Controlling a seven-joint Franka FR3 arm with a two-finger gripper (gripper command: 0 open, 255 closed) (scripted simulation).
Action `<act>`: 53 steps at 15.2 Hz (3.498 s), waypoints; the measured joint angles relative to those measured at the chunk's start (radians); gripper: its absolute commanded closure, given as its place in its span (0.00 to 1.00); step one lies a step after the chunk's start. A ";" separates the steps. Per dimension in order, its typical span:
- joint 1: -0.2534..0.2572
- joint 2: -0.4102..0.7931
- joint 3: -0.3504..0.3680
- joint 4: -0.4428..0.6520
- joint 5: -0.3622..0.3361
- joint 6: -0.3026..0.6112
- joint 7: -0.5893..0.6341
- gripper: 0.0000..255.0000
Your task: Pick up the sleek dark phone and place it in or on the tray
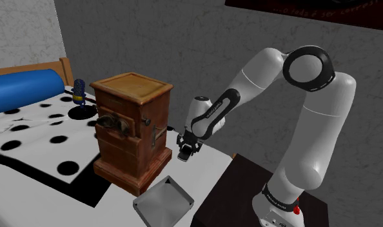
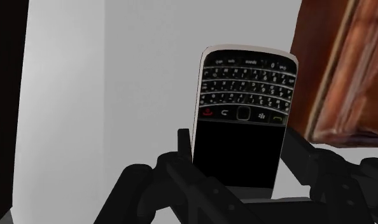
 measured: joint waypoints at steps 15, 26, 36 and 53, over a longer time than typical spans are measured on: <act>0.312 -0.014 0.108 -0.033 -0.113 0.031 0.523 1.00; 0.426 0.123 0.083 0.015 -0.210 0.119 0.704 1.00; 0.463 0.222 0.040 0.039 -0.247 0.195 0.735 1.00; 0.407 0.070 0.107 -0.003 -0.190 0.085 0.690 0.00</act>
